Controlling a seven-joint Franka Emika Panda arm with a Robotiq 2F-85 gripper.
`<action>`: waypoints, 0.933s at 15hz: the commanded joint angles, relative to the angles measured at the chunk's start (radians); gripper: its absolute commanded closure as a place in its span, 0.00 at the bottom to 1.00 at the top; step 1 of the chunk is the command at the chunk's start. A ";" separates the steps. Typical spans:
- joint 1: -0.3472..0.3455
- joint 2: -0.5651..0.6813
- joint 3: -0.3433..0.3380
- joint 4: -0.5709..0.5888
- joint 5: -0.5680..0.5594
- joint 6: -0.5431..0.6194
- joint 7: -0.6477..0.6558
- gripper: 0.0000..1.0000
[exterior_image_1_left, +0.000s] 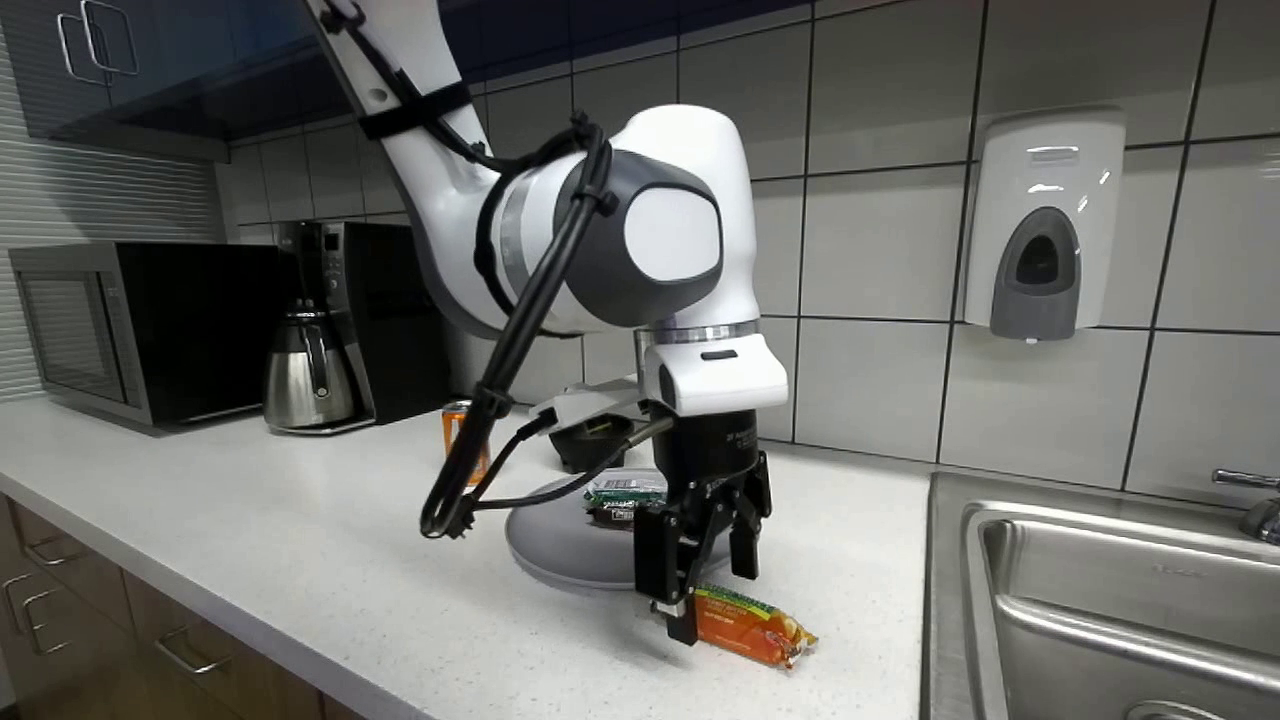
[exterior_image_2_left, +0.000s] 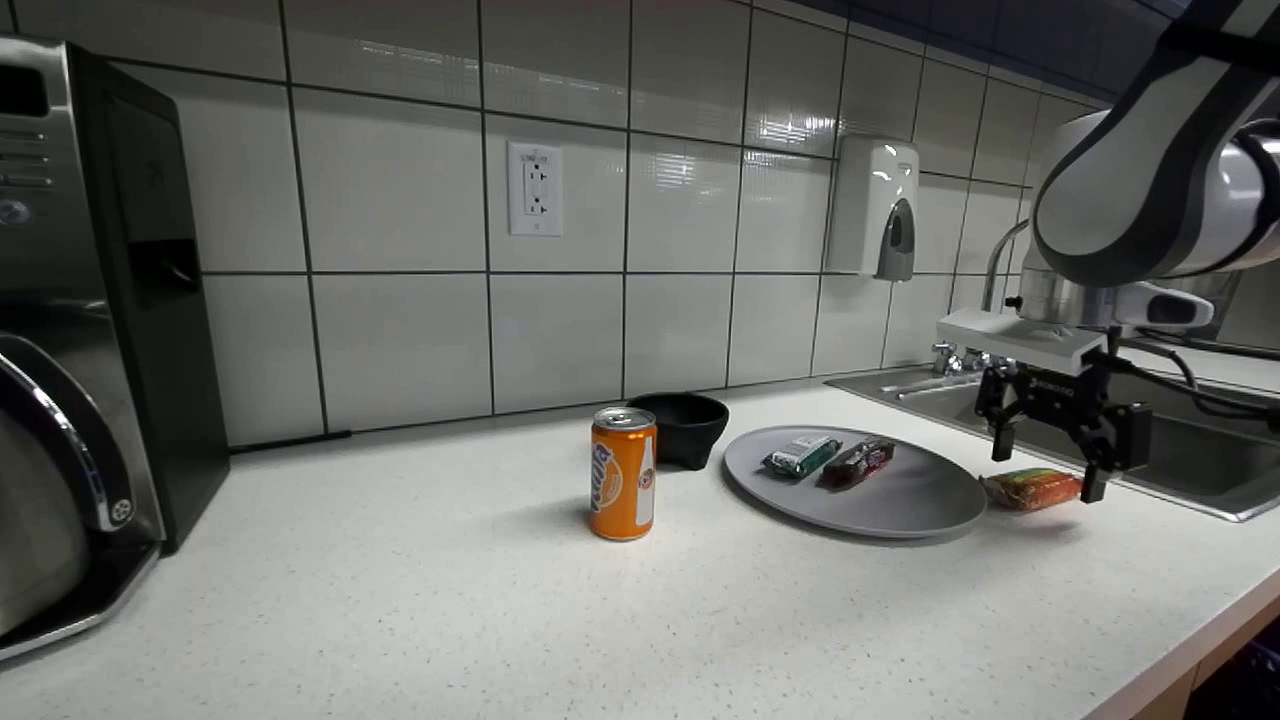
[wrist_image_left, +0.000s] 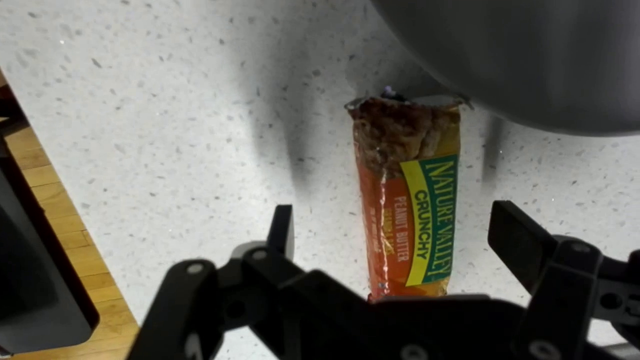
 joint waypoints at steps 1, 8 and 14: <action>-0.015 0.032 0.005 0.040 0.041 0.002 -0.066 0.00; -0.007 0.074 -0.002 0.081 0.060 -0.001 -0.093 0.25; 0.000 0.093 -0.008 0.100 0.055 -0.003 -0.089 0.67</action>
